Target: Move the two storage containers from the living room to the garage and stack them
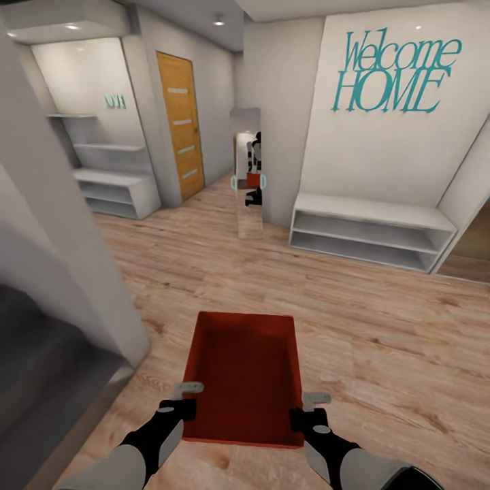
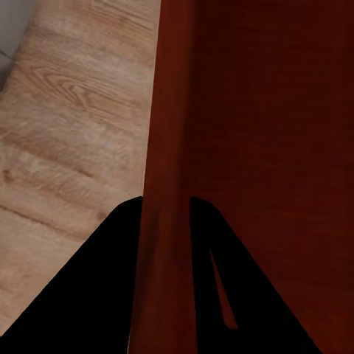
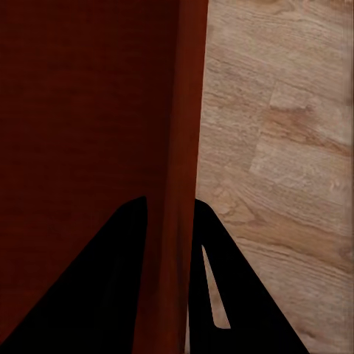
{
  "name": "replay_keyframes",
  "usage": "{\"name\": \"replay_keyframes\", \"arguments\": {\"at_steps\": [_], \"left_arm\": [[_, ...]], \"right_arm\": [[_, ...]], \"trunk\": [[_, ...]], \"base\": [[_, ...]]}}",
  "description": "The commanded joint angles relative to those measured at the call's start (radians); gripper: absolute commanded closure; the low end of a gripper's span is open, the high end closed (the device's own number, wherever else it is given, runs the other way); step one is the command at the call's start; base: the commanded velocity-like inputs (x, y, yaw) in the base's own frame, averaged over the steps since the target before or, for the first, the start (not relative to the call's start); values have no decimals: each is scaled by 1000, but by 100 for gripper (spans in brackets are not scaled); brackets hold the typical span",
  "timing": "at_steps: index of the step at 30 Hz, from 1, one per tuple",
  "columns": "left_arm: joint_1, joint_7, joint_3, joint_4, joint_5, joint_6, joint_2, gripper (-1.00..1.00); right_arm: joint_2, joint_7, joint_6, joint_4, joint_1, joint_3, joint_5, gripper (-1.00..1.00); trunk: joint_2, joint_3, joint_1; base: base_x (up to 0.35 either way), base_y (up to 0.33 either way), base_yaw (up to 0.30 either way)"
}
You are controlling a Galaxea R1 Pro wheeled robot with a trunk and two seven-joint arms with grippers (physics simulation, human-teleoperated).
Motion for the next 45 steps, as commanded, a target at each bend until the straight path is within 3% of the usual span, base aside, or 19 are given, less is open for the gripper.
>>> {"name": "replay_keyframes", "arguments": {"at_steps": [1,45], "left_arm": [[-1,19,5,-1,-7,8,4,100],[0,19,5,-1,-5,8,4,100]], "right_arm": [[-20,-62,-6,0,-1,18,-12,100],[-20,-62,-8,0,-1,18,-13,100]], "trunk": [[-2,-2,1],[-2,-2,1]], "base": [[322,0,-21],[322,0,-1]]}}
